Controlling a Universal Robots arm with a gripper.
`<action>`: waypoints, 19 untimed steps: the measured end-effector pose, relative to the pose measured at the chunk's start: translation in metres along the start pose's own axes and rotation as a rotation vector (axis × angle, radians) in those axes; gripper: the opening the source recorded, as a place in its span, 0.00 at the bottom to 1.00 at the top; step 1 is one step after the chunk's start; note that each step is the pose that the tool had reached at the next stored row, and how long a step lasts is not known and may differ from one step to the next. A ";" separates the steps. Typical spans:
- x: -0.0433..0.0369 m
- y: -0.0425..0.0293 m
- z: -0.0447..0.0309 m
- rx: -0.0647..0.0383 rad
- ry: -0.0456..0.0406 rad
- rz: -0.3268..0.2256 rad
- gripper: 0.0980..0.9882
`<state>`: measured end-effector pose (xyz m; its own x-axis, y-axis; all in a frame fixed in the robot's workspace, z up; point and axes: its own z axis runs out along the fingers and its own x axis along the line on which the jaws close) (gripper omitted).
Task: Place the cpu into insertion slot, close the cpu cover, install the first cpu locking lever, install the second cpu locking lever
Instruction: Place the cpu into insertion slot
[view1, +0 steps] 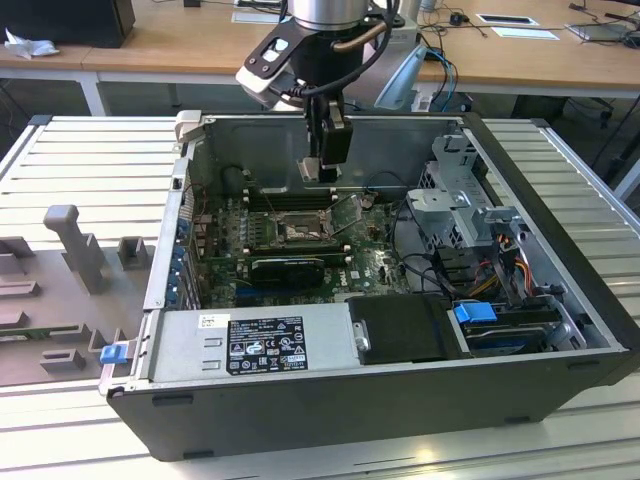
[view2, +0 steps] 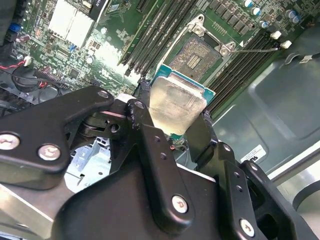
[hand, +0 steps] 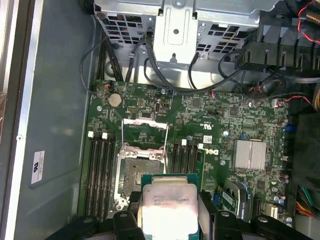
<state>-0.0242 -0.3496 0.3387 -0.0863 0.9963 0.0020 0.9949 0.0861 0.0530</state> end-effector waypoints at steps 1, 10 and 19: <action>0.0000 0.0000 0.0000 0.000 -0.0002 0.002 0.49; 0.0000 0.0000 0.0003 0.000 -0.0015 0.027 0.49; 0.0000 0.0000 0.0005 0.000 -0.0029 0.053 0.49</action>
<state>-0.0242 -0.3496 0.3381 -0.0334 0.9994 0.0019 0.9980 0.0333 0.0530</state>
